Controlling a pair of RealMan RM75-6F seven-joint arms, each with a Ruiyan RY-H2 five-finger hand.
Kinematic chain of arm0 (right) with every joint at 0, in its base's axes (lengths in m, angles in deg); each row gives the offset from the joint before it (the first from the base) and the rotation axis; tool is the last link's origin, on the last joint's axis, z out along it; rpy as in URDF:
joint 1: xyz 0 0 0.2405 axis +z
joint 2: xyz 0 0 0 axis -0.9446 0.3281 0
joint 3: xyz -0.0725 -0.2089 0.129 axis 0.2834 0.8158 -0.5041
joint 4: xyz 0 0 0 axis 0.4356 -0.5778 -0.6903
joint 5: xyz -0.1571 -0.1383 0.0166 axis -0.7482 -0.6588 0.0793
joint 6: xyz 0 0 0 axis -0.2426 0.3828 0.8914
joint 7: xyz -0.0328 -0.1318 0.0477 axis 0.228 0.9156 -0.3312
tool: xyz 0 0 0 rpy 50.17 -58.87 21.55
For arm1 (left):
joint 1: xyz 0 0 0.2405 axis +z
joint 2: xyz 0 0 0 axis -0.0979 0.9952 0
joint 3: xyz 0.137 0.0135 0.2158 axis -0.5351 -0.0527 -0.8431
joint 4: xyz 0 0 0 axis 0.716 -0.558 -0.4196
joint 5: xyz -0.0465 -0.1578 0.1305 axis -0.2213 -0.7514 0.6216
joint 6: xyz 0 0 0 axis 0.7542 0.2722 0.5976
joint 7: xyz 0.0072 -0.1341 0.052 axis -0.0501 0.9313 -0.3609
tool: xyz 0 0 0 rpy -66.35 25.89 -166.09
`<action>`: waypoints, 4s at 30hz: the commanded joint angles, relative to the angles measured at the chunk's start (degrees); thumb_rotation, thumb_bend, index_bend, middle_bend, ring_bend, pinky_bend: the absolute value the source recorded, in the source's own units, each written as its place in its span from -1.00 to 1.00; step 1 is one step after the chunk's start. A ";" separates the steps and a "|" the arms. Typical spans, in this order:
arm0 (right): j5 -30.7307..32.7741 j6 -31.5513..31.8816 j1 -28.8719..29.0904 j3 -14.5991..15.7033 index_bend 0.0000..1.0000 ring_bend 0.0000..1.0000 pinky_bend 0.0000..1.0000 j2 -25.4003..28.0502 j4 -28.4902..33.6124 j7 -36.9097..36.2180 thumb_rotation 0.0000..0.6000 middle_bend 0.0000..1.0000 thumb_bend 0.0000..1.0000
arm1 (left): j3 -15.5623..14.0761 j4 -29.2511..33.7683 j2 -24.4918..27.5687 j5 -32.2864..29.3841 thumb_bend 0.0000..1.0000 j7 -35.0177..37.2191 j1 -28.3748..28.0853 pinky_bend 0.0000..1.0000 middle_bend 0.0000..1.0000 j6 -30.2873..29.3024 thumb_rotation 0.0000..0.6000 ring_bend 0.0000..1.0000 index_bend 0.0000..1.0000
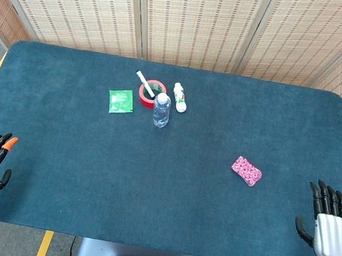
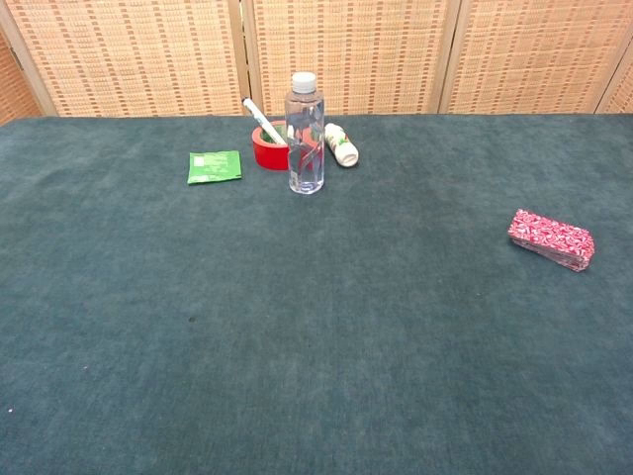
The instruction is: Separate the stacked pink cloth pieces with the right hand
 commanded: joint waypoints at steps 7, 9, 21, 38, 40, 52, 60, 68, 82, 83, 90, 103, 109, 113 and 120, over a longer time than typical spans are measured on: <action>0.20 -2.03 0.90 0.19 -1.00 -1.00 -1.00 -0.95 -0.91 -1.75 1.00 -1.00 -0.47 | -0.24 0.04 -0.06 0.32 0.03 0.74 -0.39 -0.85 -1.00 0.79 1.00 -1.00 -1.00; 1.22 -3.83 1.76 -0.30 -1.00 -1.00 -1.00 -1.51 -1.16 -3.55 1.00 -1.00 -0.49 | -0.35 0.03 -0.05 0.48 0.03 0.97 -0.50 -0.85 -1.00 1.00 1.00 -1.00 -1.00; 13.76 -21.31 12.83 -6.20 -0.98 -1.00 -1.00 -3.62 -0.21 1.43 1.00 -0.91 -0.52 | -0.47 0.07 0.38 0.40 0.02 2.55 -0.78 -0.85 -1.00 1.66 1.00 -1.00 -1.00; 40.10 -31.09 26.70 -9.75 -0.82 -1.00 -1.00 -11.01 -3.49 22.06 1.00 -0.84 -0.52 | -0.87 0.38 1.16 1.62 0.02 4.73 -0.56 -0.85 -1.00 0.74 1.00 -1.00 -1.00; 41.93 -31.28 27.76 -9.56 -0.80 -1.00 -1.00 -11.83 -4.21 23.16 1.00 -0.83 -0.52 | -0.90 0.36 1.21 1.66 0.02 4.89 -0.58 -0.85 -1.00 0.76 1.00 -1.00 -1.00; 50.44 -31.93 32.76 -10.18 -0.55 -0.98 -1.00 -16.07 -10.38 26.77 1.00 -0.67 -0.52 | -1.02 0.35 1.34 1.58 0.02 5.06 -0.67 -0.85 -1.00 1.11 1.00 -1.00 -1.00; 52.73 -31.86 34.33 -9.47 -0.50 -0.95 -1.00 -17.16 -12.35 27.40 1.00 -0.63 -0.52 | -0.98 -0.13 1.26 1.33 0.02 5.49 -0.83 -0.85 -1.00 1.52 1.00 -1.00 -1.00; 51.95 -31.33 34.47 -8.26 -0.54 -0.95 -1.00 -16.45 -11.92 26.56 1.00 -0.64 -0.52 | -0.81 -0.10 1.21 1.04 0.02 5.43 -0.96 -0.85 -1.00 1.68 1.00 -1.00 -1.00; 49.47 -30.40 34.12 -6.96 -0.59 -0.95 -1.00 -14.21 -8.08 24.45 1.00 -0.63 -0.52 | -0.95 0.06 1.25 1.14 0.02 5.30 -0.87 -0.85 -1.00 1.55 1.00 -1.00 -1.00; 49.53 -30.36 34.17 -6.89 -0.60 -0.95 -1.00 -14.19 -7.87 24.47 1.00 -0.63 -0.52 | -0.95 0.04 1.26 1.15 0.02 5.37 -0.87 -0.85 -1.00 1.54 1.00 -1.00 -1.00; 51.38 -30.05 35.02 -6.58 -0.63 -0.95 -1.00 -15.12 -8.48 25.55 1.00 -0.63 -0.58 | -1.09 0.02 1.57 1.34 0.02 5.86 -0.78 -0.85 -1.00 1.40 1.00 -1.00 -1.00; 52.92 -29.15 36.19 -6.43 -0.58 -0.88 -1.00 -16.78 -9.91 26.44 1.00 -0.64 -0.60 | -0.99 0.07 1.57 1.12 0.02 5.85 -1.09 -0.85 -1.00 1.93 1.00 -1.00 -1.00; 52.92 -28.38 36.34 -6.15 -0.50 -0.86 -1.00 -17.27 -10.25 27.04 1.00 -0.63 -0.60 | -1.12 0.18 1.62 1.22 0.02 5.82 -1.07 -0.85 -1.00 1.98 1.00 -1.00 -1.00; 53.14 -28.22 36.40 -6.08 -0.49 -0.85 -1.00 -17.58 -10.52 27.29 1.00 -0.62 -0.60 | -1.17 0.14 1.62 1.21 0.02 5.89 -1.22 -0.85 -1.00 2.31 1.00 -1.00 -1.00; 53.48 -28.43 36.53 -6.19 -0.51 -0.84 -1.00 -17.96 -11.12 27.35 1.00 -0.62 -0.60 | -1.20 -0.10 1.63 1.26 0.02 6.21 -1.21 -0.85 -1.00 2.26 1.00 -1.00 -1.00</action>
